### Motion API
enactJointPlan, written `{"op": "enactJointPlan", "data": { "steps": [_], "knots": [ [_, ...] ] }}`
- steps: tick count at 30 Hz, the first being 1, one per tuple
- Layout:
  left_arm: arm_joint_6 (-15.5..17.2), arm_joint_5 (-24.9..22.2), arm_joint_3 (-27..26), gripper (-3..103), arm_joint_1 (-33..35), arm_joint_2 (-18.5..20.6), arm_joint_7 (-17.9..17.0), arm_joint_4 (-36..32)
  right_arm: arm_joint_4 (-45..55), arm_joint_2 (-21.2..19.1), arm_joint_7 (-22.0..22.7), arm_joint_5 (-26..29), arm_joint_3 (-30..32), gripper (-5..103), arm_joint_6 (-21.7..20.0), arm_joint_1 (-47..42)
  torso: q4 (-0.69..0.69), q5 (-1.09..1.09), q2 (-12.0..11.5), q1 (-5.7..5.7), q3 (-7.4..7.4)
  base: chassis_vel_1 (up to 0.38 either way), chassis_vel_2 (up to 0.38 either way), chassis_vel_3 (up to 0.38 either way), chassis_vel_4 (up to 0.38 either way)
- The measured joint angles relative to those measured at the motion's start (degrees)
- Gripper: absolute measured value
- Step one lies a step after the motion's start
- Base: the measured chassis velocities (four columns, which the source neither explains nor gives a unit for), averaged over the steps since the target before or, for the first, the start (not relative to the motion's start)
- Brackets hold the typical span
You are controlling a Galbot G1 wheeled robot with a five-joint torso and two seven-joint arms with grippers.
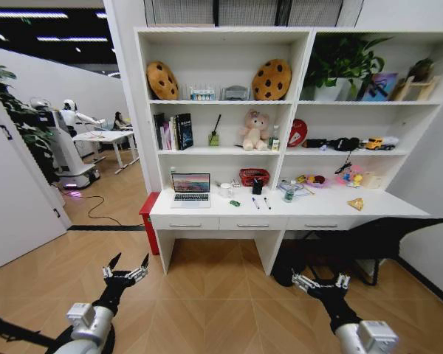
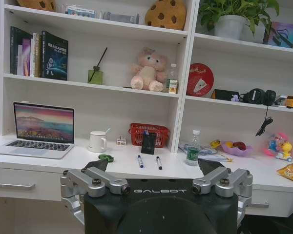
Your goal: Organize the objects on the table.
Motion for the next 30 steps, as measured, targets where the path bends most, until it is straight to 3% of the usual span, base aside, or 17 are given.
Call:
{"op": "enactJointPlan", "data": {
  "steps": [10,13,30],
  "knots": [
    [0.96,0.19,0.35,100,-0.21,0.09,-0.07,0.07,0.09,0.23,0.04,-0.14,-1.43,100,-1.85,2.63,0.00,0.00,0.00,0.00,0.00,0.000,0.000,0.000,0.000],
    [0.96,0.77,0.78,100,-0.20,-0.13,-0.07,-0.14,0.09,-0.02,-0.50,-0.24,-0.80,100,-4.83,4.11,0.00,0.00,0.00,0.00,0.00,0.000,0.000,0.000,0.000],
    [1.03,1.13,0.94,100,-0.12,-0.59,-0.07,-0.57,0.09,-0.15,-0.92,-0.08,-1.22,100,-5.33,5.16,0.00,0.00,0.01,0.01,0.00,-0.073,0.068,0.074,-0.079]
  ]
}}
